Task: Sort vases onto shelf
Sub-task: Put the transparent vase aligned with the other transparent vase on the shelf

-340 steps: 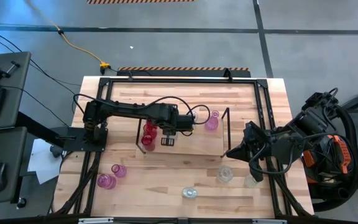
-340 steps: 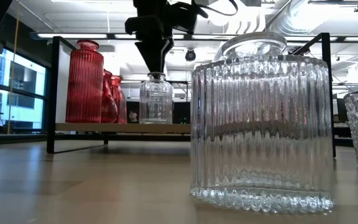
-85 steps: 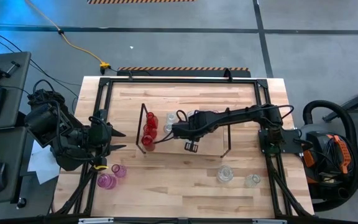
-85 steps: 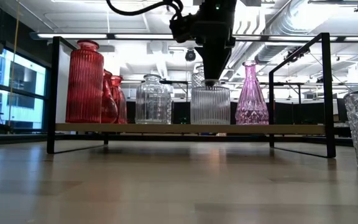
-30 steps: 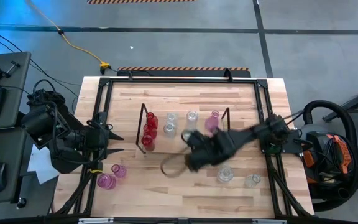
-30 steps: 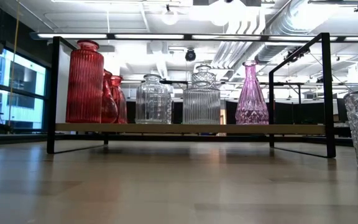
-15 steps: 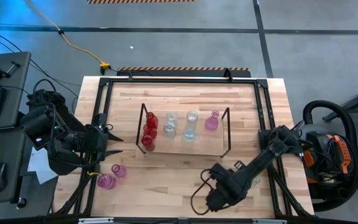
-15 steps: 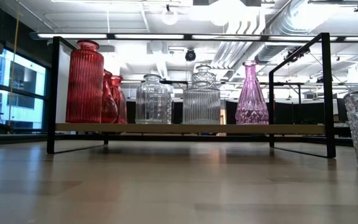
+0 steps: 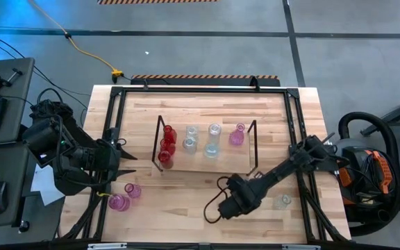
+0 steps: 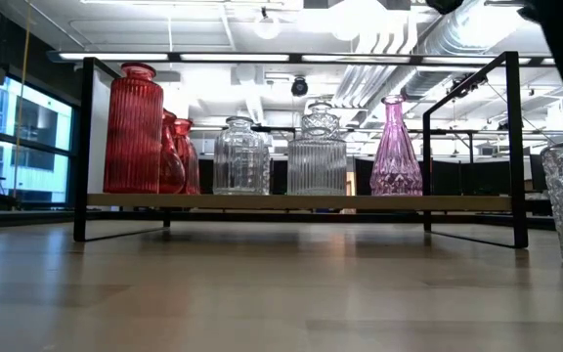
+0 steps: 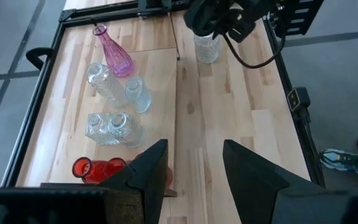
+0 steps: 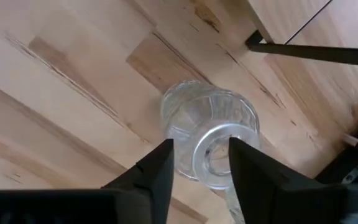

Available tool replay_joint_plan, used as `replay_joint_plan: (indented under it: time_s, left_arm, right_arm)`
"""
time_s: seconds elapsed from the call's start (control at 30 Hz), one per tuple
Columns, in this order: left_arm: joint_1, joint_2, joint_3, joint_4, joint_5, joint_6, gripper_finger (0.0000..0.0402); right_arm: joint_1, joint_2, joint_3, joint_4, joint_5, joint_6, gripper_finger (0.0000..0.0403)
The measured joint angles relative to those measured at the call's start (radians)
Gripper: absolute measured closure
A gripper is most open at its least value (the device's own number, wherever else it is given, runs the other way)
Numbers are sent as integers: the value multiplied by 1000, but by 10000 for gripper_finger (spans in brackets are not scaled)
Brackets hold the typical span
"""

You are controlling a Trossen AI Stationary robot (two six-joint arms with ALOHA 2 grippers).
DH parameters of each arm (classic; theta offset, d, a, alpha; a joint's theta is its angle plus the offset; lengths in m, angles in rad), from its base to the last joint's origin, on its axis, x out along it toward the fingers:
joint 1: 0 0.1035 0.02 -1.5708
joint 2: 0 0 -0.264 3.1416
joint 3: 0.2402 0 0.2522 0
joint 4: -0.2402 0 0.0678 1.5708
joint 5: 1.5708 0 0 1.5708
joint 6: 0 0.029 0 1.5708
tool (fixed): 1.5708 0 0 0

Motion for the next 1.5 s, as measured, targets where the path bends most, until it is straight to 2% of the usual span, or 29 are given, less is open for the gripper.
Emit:
replay_joint_plan:
  time_s: [0.23,0.5,1.07,1.3,1.5]
  left_arm:
    - [0,0,0,0,0,-23,254]
    - [-6,0,0,0,0,-20,254]
    - [-6,0,0,0,-1,-3,254]
    - [-6,0,0,0,-1,-7,254]
    - [-6,0,0,0,4,-12,254]
  right_arm:
    - [-16,0,-39,1,-36,0,245]
    - [-20,0,-10,6,-40,4,245]
    - [25,0,-11,49,-53,120,245]
    - [38,-10,-83,133,-29,121,245]
    - [37,-6,-84,81,-67,124,245]
